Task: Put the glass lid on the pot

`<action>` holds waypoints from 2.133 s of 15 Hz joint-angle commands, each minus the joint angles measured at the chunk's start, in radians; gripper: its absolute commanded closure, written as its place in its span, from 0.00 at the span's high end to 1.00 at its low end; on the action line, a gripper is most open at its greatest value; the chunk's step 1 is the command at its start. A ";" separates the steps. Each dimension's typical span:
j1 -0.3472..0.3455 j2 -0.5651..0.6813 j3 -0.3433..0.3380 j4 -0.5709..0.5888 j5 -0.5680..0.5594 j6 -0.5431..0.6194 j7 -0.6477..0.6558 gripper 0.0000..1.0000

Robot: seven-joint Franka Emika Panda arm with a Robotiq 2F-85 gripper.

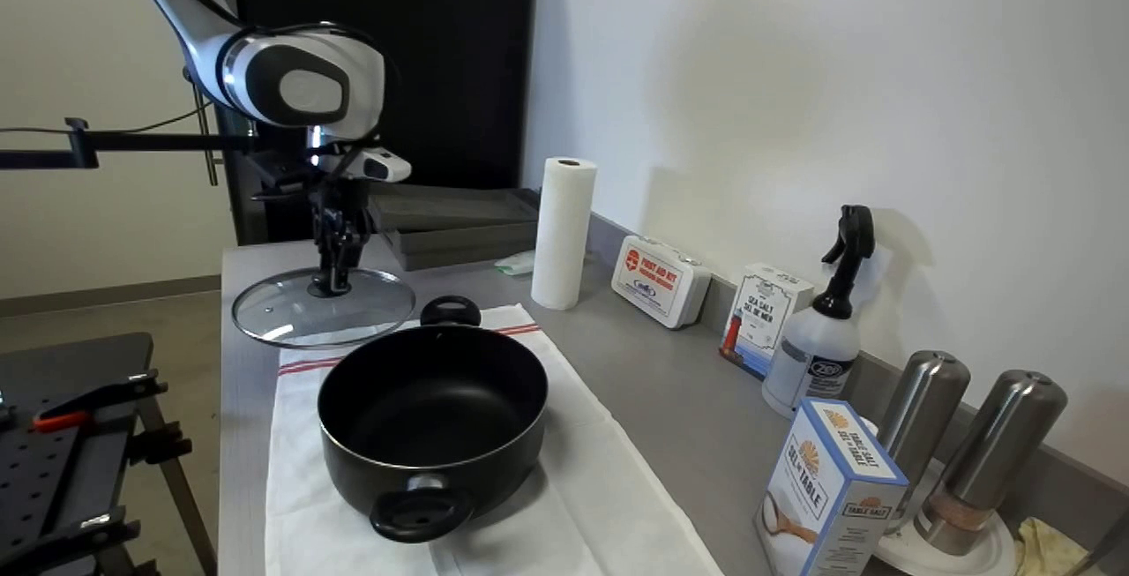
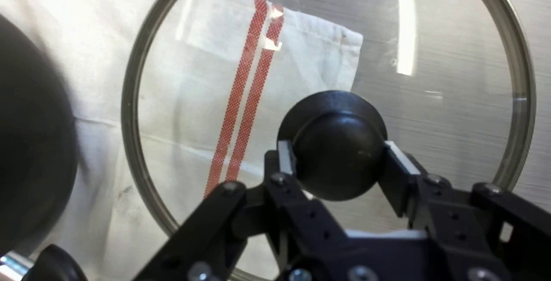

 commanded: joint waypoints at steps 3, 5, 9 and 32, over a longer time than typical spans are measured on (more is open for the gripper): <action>-0.001 -0.146 0.021 -0.041 0.033 -0.102 -0.034 0.25; -0.006 -0.174 0.014 -0.041 0.025 -0.123 -0.021 0.25; -0.030 -0.214 -0.009 -0.034 0.007 -0.150 -0.006 0.25; -0.278 -0.155 -0.250 0.094 -0.029 -0.150 0.069 0.25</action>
